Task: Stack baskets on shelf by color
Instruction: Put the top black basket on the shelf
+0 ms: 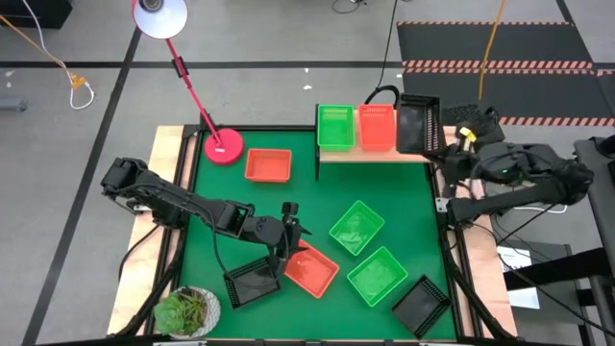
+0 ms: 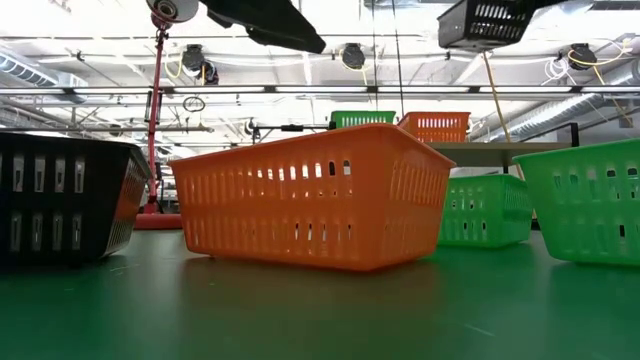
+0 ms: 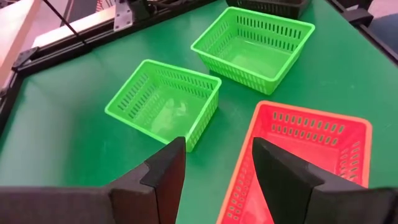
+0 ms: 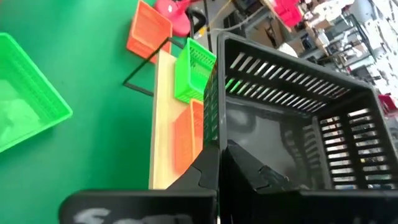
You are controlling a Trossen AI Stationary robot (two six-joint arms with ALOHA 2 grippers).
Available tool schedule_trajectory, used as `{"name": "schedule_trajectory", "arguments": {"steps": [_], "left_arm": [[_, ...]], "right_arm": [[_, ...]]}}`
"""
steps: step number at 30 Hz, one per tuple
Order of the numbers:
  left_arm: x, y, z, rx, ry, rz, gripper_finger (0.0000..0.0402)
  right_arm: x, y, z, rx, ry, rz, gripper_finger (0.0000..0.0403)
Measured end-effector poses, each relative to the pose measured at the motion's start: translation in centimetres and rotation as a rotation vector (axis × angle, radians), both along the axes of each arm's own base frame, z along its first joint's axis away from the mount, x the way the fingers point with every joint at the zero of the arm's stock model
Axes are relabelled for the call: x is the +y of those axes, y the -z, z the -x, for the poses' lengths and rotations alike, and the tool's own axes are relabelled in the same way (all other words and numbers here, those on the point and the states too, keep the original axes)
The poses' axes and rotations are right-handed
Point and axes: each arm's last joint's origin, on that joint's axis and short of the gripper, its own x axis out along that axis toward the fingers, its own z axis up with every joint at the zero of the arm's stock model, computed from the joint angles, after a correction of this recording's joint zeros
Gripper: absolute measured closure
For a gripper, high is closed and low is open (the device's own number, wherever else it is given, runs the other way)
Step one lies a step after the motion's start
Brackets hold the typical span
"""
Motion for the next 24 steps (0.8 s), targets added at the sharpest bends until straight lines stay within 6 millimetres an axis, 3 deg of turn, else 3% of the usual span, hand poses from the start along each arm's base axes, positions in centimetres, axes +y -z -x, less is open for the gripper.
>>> {"name": "schedule_trajectory", "arguments": {"steps": [11, 17, 24], "left_arm": [[-0.1, -0.4, -0.2, -0.048, 0.059, -0.079, 0.0213], [-0.1, -0.3, -0.2, -0.046, 0.061, -0.082, 0.0213], [-0.1, -0.3, -0.2, -0.044, 0.053, -0.070, 0.0213]], "right_arm": [[-1.7, 1.8, -3.6, -0.008, -0.030, -0.101, 0.0399], [-3.6, 0.8, -2.5, -0.006, 0.010, -0.097, 0.0398], [-6.1, 1.8, -1.2, 0.109, 0.091, -0.159, 0.0397]]}}
